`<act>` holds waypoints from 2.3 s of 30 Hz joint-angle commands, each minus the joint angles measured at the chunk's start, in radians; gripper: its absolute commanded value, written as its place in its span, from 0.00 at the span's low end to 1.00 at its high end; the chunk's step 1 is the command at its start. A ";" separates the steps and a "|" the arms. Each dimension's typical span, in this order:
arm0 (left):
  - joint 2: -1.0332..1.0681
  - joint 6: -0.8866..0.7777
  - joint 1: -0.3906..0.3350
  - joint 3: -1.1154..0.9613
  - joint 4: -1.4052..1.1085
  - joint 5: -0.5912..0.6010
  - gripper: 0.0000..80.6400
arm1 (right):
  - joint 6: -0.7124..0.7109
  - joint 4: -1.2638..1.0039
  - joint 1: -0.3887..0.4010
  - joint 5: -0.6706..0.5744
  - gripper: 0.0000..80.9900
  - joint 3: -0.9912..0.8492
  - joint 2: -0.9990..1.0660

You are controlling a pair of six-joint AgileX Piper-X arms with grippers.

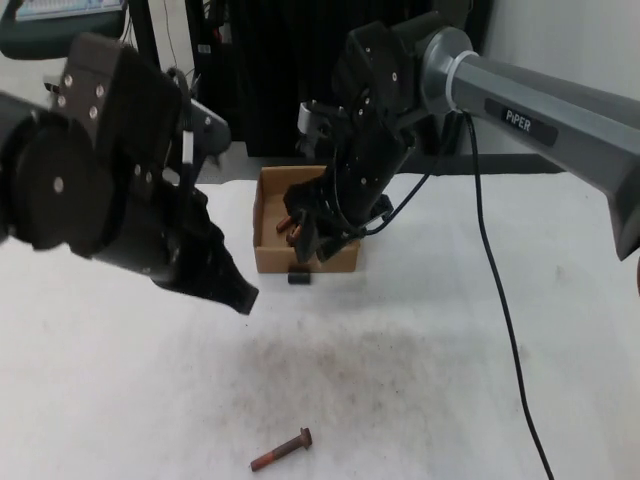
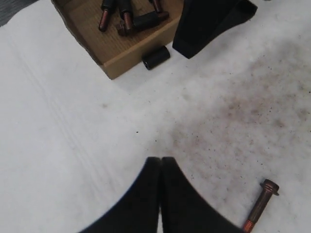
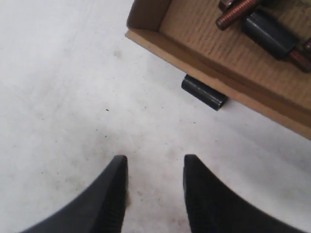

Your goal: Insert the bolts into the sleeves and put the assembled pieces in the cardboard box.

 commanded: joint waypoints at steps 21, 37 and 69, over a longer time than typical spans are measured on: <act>-0.001 -0.036 0.015 -0.124 0.144 0.147 0.00 | -0.420 -0.112 0.012 0.150 0.45 -0.005 0.008; -0.001 -0.077 0.015 -0.124 0.150 0.179 0.00 | -0.374 -0.064 0.059 0.173 0.45 -0.005 0.054; -0.001 -0.142 0.034 -0.124 0.149 0.279 0.00 | 0.118 -0.216 0.054 0.314 0.68 -0.007 0.091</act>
